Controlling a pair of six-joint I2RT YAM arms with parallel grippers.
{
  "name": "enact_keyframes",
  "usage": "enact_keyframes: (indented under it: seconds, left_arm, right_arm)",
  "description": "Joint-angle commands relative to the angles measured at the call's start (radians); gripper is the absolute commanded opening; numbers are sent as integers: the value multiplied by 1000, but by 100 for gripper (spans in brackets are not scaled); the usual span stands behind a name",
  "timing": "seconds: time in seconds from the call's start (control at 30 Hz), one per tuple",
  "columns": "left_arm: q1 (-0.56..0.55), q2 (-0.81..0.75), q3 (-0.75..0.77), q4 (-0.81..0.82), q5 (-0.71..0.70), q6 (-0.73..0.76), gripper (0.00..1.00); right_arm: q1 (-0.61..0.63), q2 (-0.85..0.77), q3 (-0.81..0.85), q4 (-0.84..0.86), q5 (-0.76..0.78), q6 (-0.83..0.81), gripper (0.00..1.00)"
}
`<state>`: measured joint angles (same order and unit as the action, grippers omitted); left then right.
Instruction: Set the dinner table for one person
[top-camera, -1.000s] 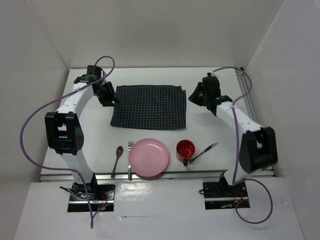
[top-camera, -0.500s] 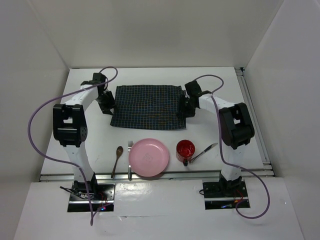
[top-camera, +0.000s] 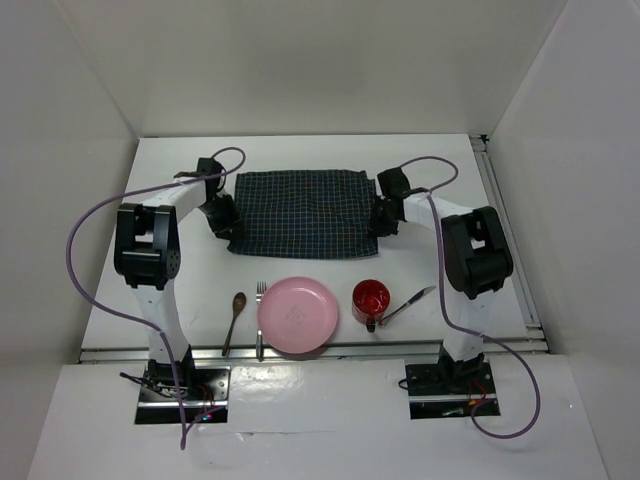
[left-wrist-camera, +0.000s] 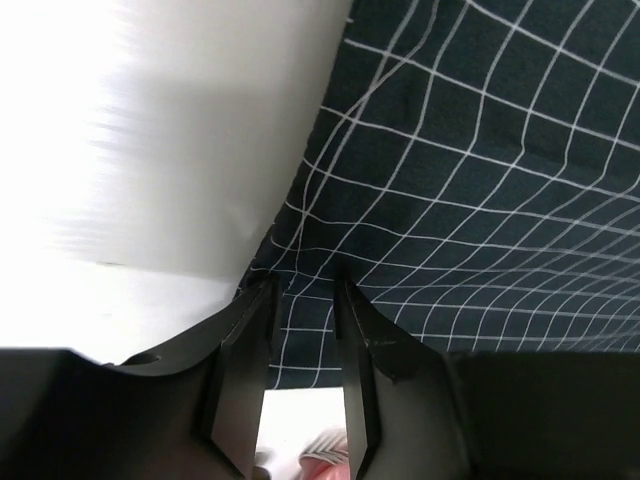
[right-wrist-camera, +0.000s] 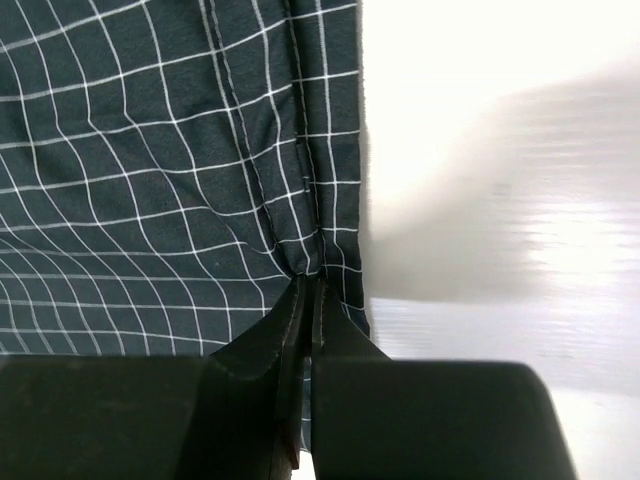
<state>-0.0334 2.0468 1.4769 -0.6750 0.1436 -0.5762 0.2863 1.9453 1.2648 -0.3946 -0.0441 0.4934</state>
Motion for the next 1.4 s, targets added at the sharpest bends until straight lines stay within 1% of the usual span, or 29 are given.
enact_keyframes:
  seconds: [0.0, 0.07, 0.2, 0.4, 0.47, 0.5, 0.53, 0.57, 0.6, 0.63, 0.67, 0.7, 0.77, 0.8, 0.87, 0.9, 0.93, 1.0, 1.03, 1.07, 1.1, 1.13, 1.2, 1.23, 1.3, 1.37]
  left_arm:
    - [-53, -2, -32, 6, 21, -4, 45]
    - [-83, -2, -32, 6, 8, -4, 45]
    - [-103, -13, -44, -3, -2, -13, 45]
    - [-103, -33, -47, -3, -16, -13, 46]
    - [-103, -49, -47, -12, -28, -13, 47]
    - [-103, -60, -47, -12, -44, -13, 49]
    - [-103, -74, -47, -21, -44, -13, 52]
    - [-103, -88, -47, -21, -55, -22, 54]
    - [-103, -117, -47, -34, -55, -22, 57]
    - [-103, -132, -26, -50, -67, -22, 60]
    - [-103, -145, -12, -63, -67, -13, 67]
    - [-103, -174, 5, -76, -81, -13, 76]
    - [-112, -201, 55, -116, -90, -1, 82]
    - [-112, -230, 89, -129, -101, 9, 82]
    - [-112, -264, 114, -155, -101, 9, 82]
    - [-112, -287, 114, -169, -101, 9, 82]
    - [-112, -312, 114, -169, -101, 9, 80]
    - [-112, -413, 85, -138, -87, 9, 75]
    - [-112, -453, 59, -115, -75, 9, 75]
    - [-121, -497, -16, -82, -61, 9, 74]
    - [-122, -581, -51, -22, -49, 9, 74]
    - [-122, -618, -110, 3, -39, 9, 74]
    - [-122, -689, -147, 43, -29, -1, 74]
    - [-131, -698, -158, 54, -13, -1, 74]
    - [-140, -698, -158, 63, 5, 27, 74]
    - [-149, -689, -158, 17, 5, 36, 73]
  right_arm:
    - [-58, -23, -88, -35, 87, -6, 0]
    - [-67, -48, -100, -35, 87, -6, 0]
    - [-67, -75, -136, -35, 98, -6, 0]
    - [-67, -89, -148, -35, 98, -6, 0]
    - [-67, -100, -148, -35, 98, -6, 0]
    - [-67, -123, -148, -46, 98, 3, 0]
    - [-67, -135, -148, -46, 87, 4, 4]
    - [-67, -149, -148, -58, 87, 4, 11]
    - [-67, -184, -131, -75, 87, 4, 32]
    - [-67, -206, -107, -84, 76, 4, 49]
    - [-67, -226, -90, -95, 76, 4, 62]
    - [-67, -267, -70, -121, 76, -6, 78]
    - [-56, -304, -7, -154, 76, -16, 88]
    - [-56, -340, 26, -185, 76, -16, 95]
    - [-47, -385, 36, -216, 85, -26, 97]
    - [-47, -437, 36, -251, 85, -26, 97]
    - [-47, -468, 36, -265, 85, -26, 97]
    - [-47, -540, -34, -286, -12, -16, 97]
    - [-47, -624, -68, -296, -49, 2, 98]
    - [-18, -667, -140, -315, -71, 16, 98]
    - [-6, -710, -174, -335, -57, 64, 99]
    - [16, -789, -238, -383, -44, 89, 99]
    - [25, -856, -300, -415, -43, 129, 99]
    - [39, -905, -329, -438, -43, 167, 99]
    - [62, -930, -401, -452, -59, 191, 99]
    - [97, -939, -445, -461, -69, 221, 99]
